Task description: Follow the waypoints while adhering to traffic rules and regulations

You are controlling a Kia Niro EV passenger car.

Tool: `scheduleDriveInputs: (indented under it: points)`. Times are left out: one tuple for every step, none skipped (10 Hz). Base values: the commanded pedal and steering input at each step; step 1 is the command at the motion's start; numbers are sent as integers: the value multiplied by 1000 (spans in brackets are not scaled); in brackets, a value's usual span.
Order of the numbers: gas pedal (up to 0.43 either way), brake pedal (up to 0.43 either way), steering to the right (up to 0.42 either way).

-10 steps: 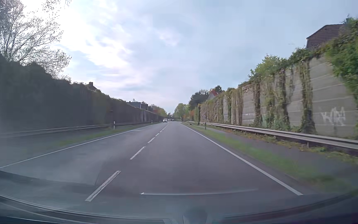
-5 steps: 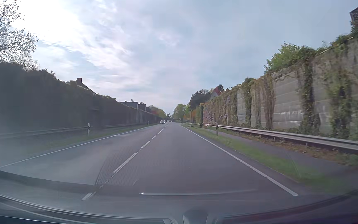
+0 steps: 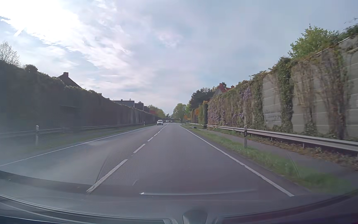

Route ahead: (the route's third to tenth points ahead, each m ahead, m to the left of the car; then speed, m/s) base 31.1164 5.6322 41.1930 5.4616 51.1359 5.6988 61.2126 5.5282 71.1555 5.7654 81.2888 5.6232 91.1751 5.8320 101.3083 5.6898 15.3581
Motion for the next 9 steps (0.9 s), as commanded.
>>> scheduleDriveInputs:
  points:
    - [0, 0, -2]
    - [0, 0, -2]
    - [0, 0, -2]
    - [0, 0, -2]
    - [0, 0, -3]
    - [0, 0, -3]
    - [0, 0, -4]
    - [0, 0, -4]
    - [0, 0, -7]
